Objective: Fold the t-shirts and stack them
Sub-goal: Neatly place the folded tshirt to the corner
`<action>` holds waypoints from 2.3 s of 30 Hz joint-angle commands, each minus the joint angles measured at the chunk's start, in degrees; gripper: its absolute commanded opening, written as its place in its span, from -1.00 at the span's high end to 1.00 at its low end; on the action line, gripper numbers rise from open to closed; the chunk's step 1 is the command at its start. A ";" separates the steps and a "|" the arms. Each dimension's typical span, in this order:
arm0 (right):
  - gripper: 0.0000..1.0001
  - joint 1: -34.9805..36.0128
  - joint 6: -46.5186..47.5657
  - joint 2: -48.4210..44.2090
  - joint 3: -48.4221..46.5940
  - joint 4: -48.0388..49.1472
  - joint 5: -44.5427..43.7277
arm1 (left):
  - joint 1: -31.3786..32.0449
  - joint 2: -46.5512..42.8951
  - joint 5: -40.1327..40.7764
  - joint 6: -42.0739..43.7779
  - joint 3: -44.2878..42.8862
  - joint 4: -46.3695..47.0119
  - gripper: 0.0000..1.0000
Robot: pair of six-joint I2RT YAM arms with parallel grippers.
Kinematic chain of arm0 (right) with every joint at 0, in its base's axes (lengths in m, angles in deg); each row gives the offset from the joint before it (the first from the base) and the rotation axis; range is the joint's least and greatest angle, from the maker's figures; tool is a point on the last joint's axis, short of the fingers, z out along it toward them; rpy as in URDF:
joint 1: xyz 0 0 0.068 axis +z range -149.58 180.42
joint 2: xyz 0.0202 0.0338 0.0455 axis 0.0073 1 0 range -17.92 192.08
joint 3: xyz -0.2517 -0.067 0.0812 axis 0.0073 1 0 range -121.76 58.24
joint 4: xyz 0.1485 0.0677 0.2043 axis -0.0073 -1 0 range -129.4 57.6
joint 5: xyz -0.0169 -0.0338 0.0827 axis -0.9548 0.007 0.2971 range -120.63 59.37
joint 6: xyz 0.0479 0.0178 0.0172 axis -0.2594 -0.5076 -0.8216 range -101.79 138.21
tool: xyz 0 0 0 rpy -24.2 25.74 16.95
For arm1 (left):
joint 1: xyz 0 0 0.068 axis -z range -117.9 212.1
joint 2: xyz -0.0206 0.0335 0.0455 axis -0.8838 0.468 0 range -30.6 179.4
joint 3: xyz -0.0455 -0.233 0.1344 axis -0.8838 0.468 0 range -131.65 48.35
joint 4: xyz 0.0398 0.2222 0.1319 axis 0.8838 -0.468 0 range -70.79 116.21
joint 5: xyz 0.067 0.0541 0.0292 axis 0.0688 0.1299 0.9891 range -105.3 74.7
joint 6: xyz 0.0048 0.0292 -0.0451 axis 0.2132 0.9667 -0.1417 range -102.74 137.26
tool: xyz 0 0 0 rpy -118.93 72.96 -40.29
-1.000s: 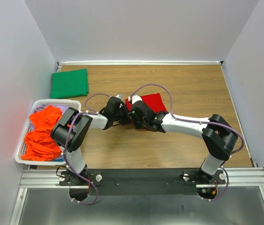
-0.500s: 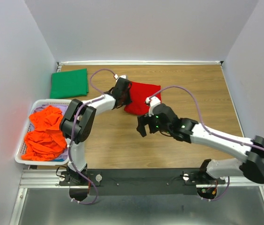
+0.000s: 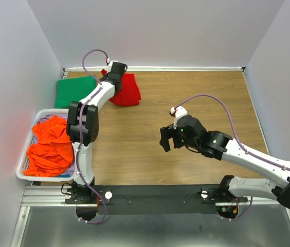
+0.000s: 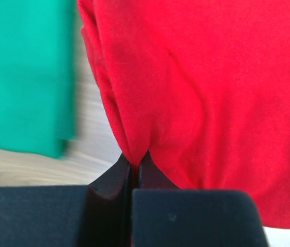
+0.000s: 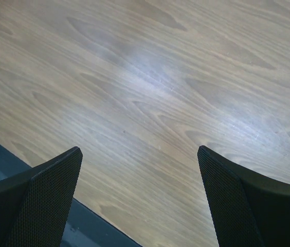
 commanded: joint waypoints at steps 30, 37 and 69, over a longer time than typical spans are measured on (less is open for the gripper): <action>-1.00 -3.85 7.98 20.76 -20.45 -8.52 -3.63 | -20.71 9.01 9.98 25.18 -16.55 -3.89 1.00; -1.00 -4.47 8.51 22.25 -20.98 -8.87 -3.37 | -22.64 11.13 10.32 22.71 -14.00 -3.19 0.85; -1.00 -25.53 -0.98 12.86 -20.01 -13.35 -11.80 | -23.70 -18.55 -12.60 1.02 -3.29 -1.88 -0.29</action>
